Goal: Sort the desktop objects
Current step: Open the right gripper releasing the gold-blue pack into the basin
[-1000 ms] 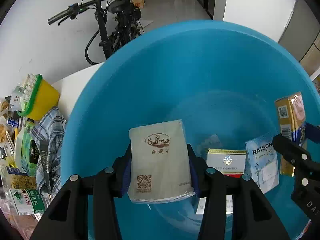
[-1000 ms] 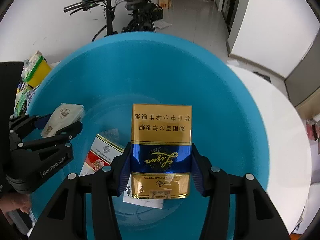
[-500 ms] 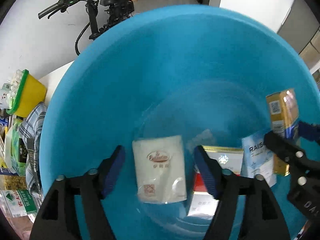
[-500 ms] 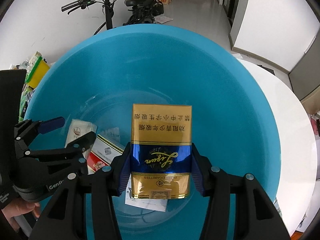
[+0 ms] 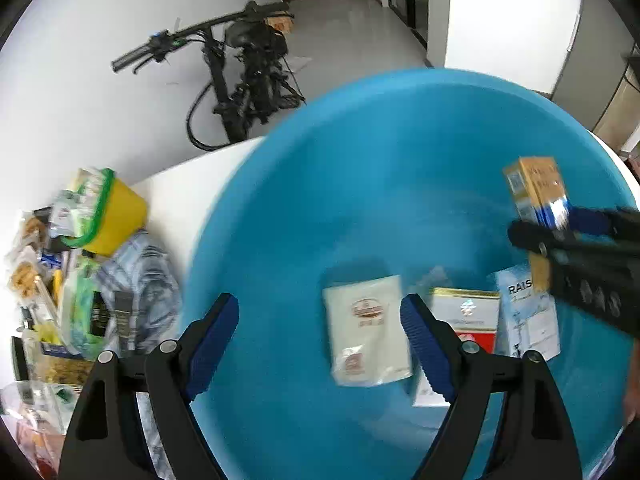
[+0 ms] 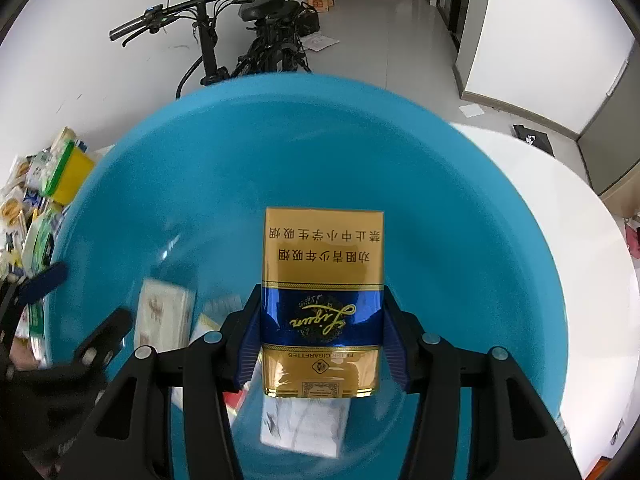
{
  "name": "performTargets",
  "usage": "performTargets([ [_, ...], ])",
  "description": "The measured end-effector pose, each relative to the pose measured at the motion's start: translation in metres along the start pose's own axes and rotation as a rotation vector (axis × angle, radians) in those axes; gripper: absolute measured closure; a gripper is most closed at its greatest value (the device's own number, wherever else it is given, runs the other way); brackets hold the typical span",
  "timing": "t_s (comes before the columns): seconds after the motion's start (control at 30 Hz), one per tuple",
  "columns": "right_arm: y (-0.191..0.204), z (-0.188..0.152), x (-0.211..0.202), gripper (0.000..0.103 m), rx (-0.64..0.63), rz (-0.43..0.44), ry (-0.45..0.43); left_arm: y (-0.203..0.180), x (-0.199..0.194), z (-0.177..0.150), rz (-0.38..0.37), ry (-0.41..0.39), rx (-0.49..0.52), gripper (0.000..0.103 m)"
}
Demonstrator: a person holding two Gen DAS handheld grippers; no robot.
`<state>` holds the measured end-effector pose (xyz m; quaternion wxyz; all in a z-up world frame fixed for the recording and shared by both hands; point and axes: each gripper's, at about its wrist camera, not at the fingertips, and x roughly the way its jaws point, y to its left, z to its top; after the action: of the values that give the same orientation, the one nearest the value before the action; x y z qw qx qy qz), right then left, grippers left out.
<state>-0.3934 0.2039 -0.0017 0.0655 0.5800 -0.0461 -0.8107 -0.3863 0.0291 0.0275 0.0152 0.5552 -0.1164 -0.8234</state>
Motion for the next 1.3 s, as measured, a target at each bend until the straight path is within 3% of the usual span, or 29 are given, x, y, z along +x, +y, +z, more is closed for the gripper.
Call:
performTargets([
  [0.1,0.007,0.010,0.007,0.051,0.001,0.011,0.012,0.016,-0.003,0.002,-0.032,-0.003,-0.021,0.018],
  [0.3,0.019,0.015,0.025,0.050,0.006,0.046,0.039,0.010,0.001,-0.002,0.007,-0.012,0.030,0.018],
  [0.5,0.018,0.013,0.032,0.034,0.017,0.021,0.044,0.005,0.019,-0.002,-0.023,0.023,0.019,0.018],
  [0.67,0.011,0.005,0.030,0.032,0.057,0.048,0.077,0.004,0.029,-0.003,-0.037,0.032,0.007,0.018],
  [0.87,0.012,-0.005,0.008,0.030,0.018,0.026,0.044,0.000,0.033,-0.002,-0.077,0.036,-0.008,0.018],
  [0.93,0.013,-0.011,-0.003,0.025,0.007,0.046,0.024,0.000,0.028,-0.007,-0.097,0.014,-0.006,0.018],
  [1.1,0.020,-0.028,-0.036,0.025,-0.027,0.036,-0.059,0.009,0.012,-0.014,-0.122,-0.058,-0.056,0.018],
  [1.23,0.022,-0.041,-0.068,0.023,-0.034,0.007,-0.179,0.019,-0.006,-0.019,-0.152,-0.174,-0.130,0.018],
  [1.3,0.024,-0.048,-0.085,0.015,-0.045,-0.037,-0.277,0.023,-0.019,-0.023,-0.153,-0.271,-0.144,0.018],
])
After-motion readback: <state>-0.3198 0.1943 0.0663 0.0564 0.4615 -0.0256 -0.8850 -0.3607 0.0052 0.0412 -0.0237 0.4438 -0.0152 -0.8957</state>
